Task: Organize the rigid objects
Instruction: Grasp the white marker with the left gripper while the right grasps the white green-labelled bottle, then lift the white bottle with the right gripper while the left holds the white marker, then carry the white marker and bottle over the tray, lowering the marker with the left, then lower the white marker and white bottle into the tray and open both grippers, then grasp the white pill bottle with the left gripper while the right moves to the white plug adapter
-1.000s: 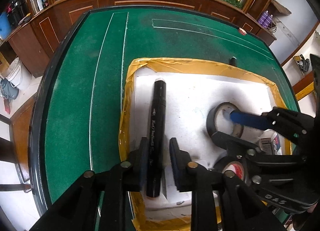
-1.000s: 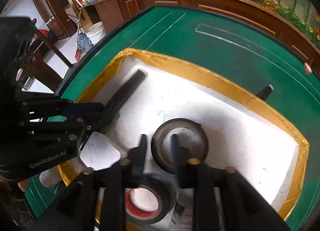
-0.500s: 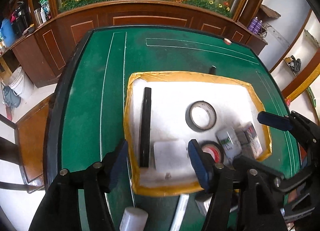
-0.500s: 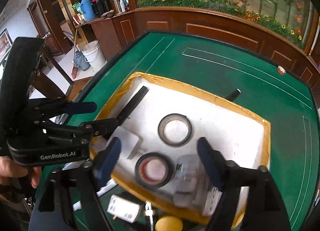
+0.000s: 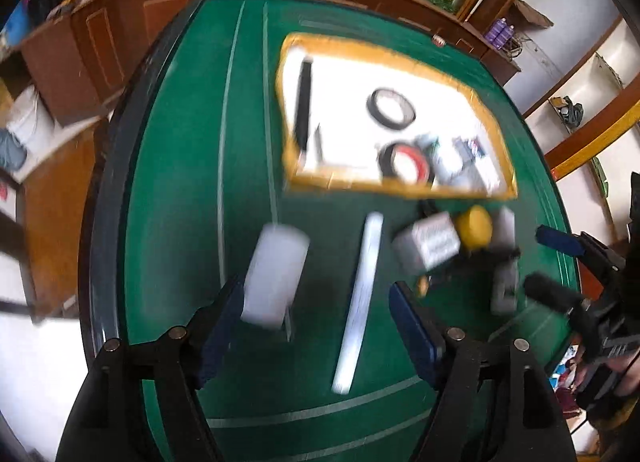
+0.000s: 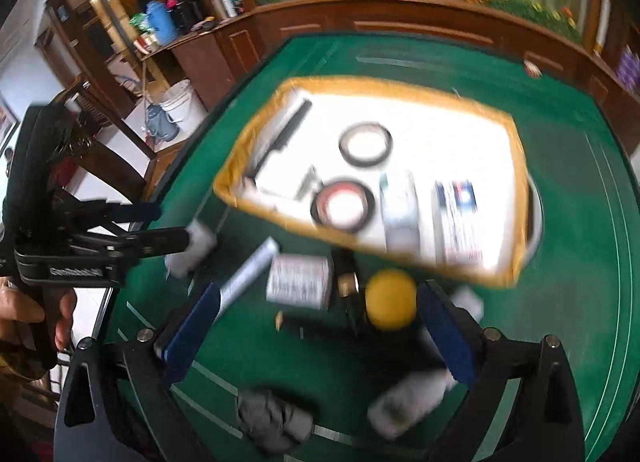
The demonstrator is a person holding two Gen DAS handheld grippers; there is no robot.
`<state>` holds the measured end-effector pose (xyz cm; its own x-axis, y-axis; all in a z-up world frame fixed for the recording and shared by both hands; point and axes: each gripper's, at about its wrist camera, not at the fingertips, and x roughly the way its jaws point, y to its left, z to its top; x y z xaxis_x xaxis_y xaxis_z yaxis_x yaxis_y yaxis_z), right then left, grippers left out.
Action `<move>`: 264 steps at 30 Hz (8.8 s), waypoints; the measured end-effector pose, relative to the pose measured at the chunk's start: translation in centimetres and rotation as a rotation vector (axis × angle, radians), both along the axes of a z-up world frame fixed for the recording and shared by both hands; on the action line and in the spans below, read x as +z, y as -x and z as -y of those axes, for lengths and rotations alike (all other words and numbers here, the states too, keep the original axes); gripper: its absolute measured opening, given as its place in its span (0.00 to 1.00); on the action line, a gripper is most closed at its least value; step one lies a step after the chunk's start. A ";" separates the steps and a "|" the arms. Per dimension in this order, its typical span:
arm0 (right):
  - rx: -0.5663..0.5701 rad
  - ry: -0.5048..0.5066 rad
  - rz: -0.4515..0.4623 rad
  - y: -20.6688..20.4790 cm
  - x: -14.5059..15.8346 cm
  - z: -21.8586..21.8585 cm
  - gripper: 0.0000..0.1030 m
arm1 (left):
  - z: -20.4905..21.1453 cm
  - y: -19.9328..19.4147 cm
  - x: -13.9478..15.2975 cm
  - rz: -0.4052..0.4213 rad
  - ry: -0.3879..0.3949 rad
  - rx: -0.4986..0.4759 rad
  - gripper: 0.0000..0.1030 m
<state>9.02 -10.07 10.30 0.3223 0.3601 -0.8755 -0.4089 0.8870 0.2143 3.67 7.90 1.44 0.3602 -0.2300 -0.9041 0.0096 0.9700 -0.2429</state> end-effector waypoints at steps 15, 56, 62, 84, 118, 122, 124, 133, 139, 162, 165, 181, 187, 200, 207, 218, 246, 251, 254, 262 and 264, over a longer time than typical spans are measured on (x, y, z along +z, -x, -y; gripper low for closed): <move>-0.184 0.038 -0.098 6.6 -3.2 5.7 0.96 | 0.9 4.1 -3.2 -0.067 0.020 -0.028 0.76; -0.307 0.107 -0.245 1.1 -7.3 6.6 0.43 | 4.4 1.1 -4.6 -0.094 -0.026 -0.193 0.14; -0.277 0.161 -0.247 2.4 -7.4 7.0 0.36 | 5.6 0.4 -4.6 -0.100 -0.052 -0.201 0.14; -0.266 0.146 -0.190 5.0 -6.9 8.2 0.32 | 5.5 0.5 -4.3 -0.080 -0.008 -0.176 0.13; -0.301 0.177 -0.165 2.0 -4.7 10.5 0.32 | 6.1 -0.9 -0.6 -0.016 -0.017 -0.179 0.13; -0.310 0.169 -0.142 1.4 -3.7 11.0 0.32 | 6.4 -1.4 0.1 -0.002 -0.012 -0.182 0.13; -0.308 0.163 -0.131 1.3 -3.2 11.1 0.32 | 6.6 -1.5 0.4 0.004 -0.010 -0.183 0.13; -0.282 0.134 -0.111 0.5 -2.6 10.5 0.32 | 6.8 -3.3 2.4 0.037 0.001 -0.170 0.13; -0.258 0.131 -0.098 -0.5 -2.1 10.0 0.32 | 6.6 -5.1 3.2 0.059 0.009 -0.154 0.13; -0.172 0.082 -0.019 -6.2 0.2 7.4 0.32 | 3.5 -11.4 3.3 0.065 0.042 -0.022 0.13; -0.156 0.074 -0.018 -7.1 0.1 6.9 0.32 | 3.2 -12.7 2.9 0.055 0.062 -0.001 0.13; -0.101 0.033 0.002 -13.2 -0.5 4.2 0.32 | 3.6 -19.6 0.7 0.065 0.051 0.046 0.14; -0.089 0.019 -0.005 -14.1 -1.2 3.2 0.32 | 3.3 -20.7 -0.3 0.126 0.015 0.052 0.14; -0.083 0.004 -0.031 -14.8 -2.5 2.8 0.32 | 2.1 -19.6 -1.7 0.113 -0.074 -0.037 0.14; -0.045 0.034 -0.050 -15.4 -3.3 1.5 0.32 | 2.8 -19.3 -1.6 0.025 -0.079 -0.063 0.14; -0.010 0.088 -0.029 -16.8 -4.5 -0.5 0.32 | 3.9 -19.3 -1.1 0.010 -0.076 -0.147 0.14; -0.039 0.032 -0.019 -16.3 -3.8 -0.8 0.43 | 3.2 -15.9 1.0 0.059 -0.025 -0.054 0.61; -0.068 -0.004 -0.001 -14.4 -1.6 0.2 0.62 | 3.0 -13.6 2.0 0.067 -0.065 -0.058 0.68; -0.075 -0.011 -0.004 -12.4 -1.0 0.8 0.72 | 2.4 -11.8 2.5 0.067 -0.073 -0.047 0.72; -0.094 -0.024 -0.054 -6.3 -0.9 2.0 0.88 | 1.1 -7.8 3.0 0.065 -0.121 -0.048 0.73; -0.108 -0.029 -0.068 -4.5 -1.1 2.4 0.90 | 0.8 -6.9 3.1 0.063 -0.120 -0.048 0.73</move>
<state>13.56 -12.46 9.23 0.3005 0.3522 -0.8864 -0.2945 0.9182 0.2650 10.61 7.06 4.50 0.4085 -0.1404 -0.9019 0.0687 0.9900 -0.1230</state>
